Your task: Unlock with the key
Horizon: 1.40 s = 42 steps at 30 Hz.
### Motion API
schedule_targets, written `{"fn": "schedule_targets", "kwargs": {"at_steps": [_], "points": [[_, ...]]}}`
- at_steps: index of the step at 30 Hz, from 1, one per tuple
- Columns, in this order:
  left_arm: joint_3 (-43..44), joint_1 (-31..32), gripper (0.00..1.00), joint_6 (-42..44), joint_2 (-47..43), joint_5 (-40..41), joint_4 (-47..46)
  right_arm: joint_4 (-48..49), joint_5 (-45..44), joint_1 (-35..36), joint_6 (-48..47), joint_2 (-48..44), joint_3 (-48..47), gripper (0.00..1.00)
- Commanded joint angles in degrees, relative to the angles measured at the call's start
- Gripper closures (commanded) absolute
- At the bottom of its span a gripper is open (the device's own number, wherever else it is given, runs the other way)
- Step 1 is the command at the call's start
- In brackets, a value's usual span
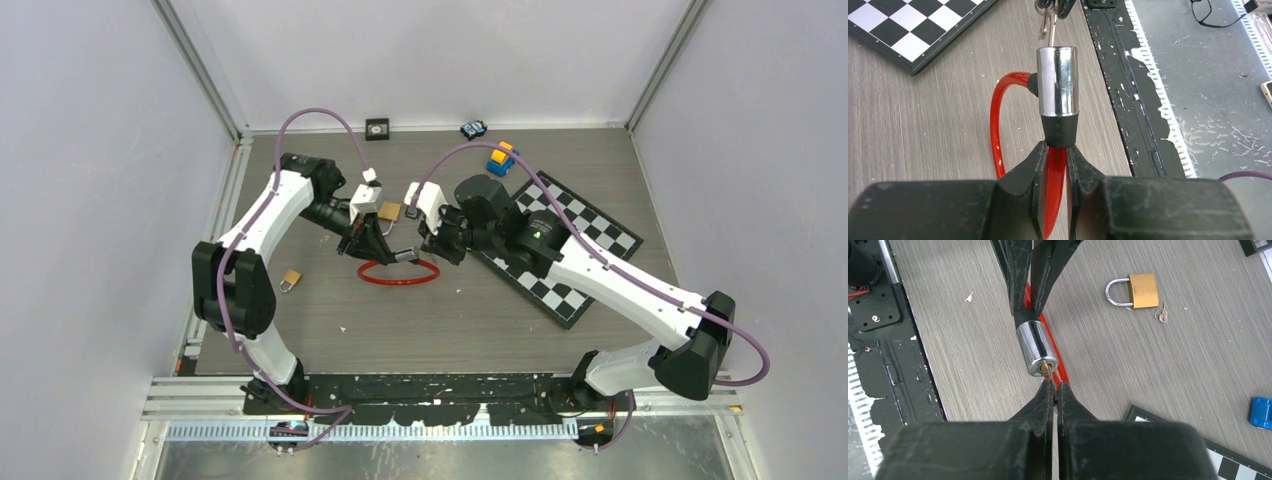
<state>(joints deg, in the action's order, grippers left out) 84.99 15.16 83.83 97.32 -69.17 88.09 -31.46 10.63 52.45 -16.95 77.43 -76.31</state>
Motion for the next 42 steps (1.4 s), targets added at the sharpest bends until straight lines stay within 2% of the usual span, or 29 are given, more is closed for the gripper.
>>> {"fn": "schedule_targets", "kwargs": {"at_steps": [1,10,17,19,21,26,29,42], "points": [[3.7,2.24,0.85,-0.24,-0.84,-15.11,13.74,8.18,2.19,0.41,3.13,4.18,-0.51,0.99],[3.91,2.24,0.63,0.84,-0.73,-12.91,13.66,8.19,2.54,-0.48,4.19,4.22,-0.62,0.99],[4.26,2.24,0.56,-0.86,-0.8,-11.03,11.42,8.4,3.14,-1.49,5.45,4.2,-0.61,0.99],[3.6,2.24,0.54,-4.74,-1.59,-10.0,8.01,8.51,3.29,-1.82,5.88,4.18,-0.59,0.99],[1.84,2.24,0.52,-10.98,-3.78,-8.5,0.17,8.72,3.34,-2.06,6.41,4.19,-0.5,0.99],[-7.62,2.24,0.48,-34.29,-12.55,-3.13,-25.52,9.16,3.28,-2.46,7.32,4.44,-0.08,0.99],[-11.4,2.34,0.47,-41.25,-15.84,-1.78,-34.1,9.35,2.92,-2.69,7.69,4.45,0.11,0.99],[-14.23,2.33,0.48,-44.43,-18.0,-0.25,-37.87,10.38,3.31,-4.4,9.65,4.36,1.24,0.99]]}}
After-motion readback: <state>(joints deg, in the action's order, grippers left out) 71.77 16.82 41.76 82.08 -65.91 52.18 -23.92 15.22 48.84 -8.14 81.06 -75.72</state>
